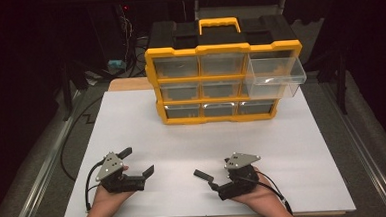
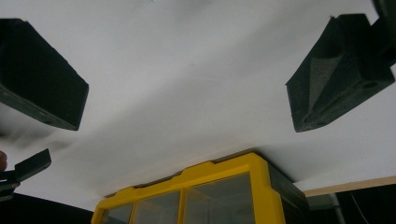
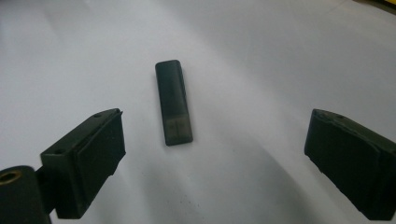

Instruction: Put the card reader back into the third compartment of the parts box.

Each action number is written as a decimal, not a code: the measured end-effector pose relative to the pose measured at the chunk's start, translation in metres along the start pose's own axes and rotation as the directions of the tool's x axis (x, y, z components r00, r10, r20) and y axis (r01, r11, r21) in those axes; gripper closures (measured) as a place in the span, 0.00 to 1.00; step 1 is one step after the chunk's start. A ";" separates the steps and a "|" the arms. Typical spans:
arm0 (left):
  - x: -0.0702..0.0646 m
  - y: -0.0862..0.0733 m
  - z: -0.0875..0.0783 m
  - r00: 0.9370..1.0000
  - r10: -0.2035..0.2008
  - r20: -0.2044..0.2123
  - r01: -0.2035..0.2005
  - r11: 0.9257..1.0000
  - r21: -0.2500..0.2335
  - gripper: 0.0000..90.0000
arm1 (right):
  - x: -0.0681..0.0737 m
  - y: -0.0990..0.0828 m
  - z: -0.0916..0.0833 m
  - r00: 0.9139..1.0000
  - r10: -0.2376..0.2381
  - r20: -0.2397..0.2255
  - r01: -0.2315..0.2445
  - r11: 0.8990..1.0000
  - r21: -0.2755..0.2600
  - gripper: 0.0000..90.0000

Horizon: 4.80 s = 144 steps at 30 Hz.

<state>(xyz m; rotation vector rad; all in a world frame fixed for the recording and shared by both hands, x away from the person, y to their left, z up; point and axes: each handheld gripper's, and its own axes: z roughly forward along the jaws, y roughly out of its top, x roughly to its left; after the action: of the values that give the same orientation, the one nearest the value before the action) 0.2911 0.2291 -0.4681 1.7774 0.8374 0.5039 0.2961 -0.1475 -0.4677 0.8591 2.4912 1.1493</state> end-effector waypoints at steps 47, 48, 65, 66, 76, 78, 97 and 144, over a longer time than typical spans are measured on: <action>0.001 0.000 -0.001 1.000 0.009 0.000 -0.009 1.000 0.000 0.00 | 0.015 0.021 0.033 0.989 -0.110 -0.102 0.116 0.992 0.056 0.72; 0.001 0.000 -0.001 1.000 0.010 0.000 -0.010 1.000 0.001 0.00 | 0.015 0.021 0.033 0.989 -0.108 -0.103 0.115 0.992 0.057 0.72; -0.001 0.000 0.000 1.000 0.010 0.007 -0.010 1.000 -0.001 0.00 | 0.012 0.021 0.037 0.986 -0.119 -0.120 0.126 0.991 0.053 0.78; -0.001 0.000 0.000 1.000 0.010 0.007 -0.010 1.000 -0.001 0.00 | 0.011 0.021 0.038 0.986 -0.116 -0.121 0.123 0.991 0.053 0.79; -0.001 0.000 0.000 1.000 0.014 0.008 -0.014 1.000 -0.004 0.00 | 0.010 0.022 0.038 0.986 -0.112 -0.123 0.120 0.991 0.055 0.83; -0.001 0.000 0.000 1.000 0.014 0.009 -0.014 1.000 -0.005 0.00 | 0.010 0.022 0.038 0.986 -0.114 -0.122 0.121 0.991 0.054 0.83; 0.000 0.000 -0.002 1.000 0.013 0.011 -0.013 1.000 -0.011 0.00 | 0.010 0.024 0.034 0.983 -0.145 -0.114 0.151 0.988 0.046 0.83; -0.006 0.000 0.000 0.998 0.033 0.048 -0.031 0.999 -0.023 0.00 | -0.035 -0.002 -0.026 0.996 -0.084 0.005 0.083 0.996 0.034 0.83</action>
<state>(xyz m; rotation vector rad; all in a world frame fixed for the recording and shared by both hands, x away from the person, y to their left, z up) 0.2867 0.2247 -0.4678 1.7777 0.7678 0.4874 0.3107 -0.1857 -0.4519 0.7581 2.5225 1.0787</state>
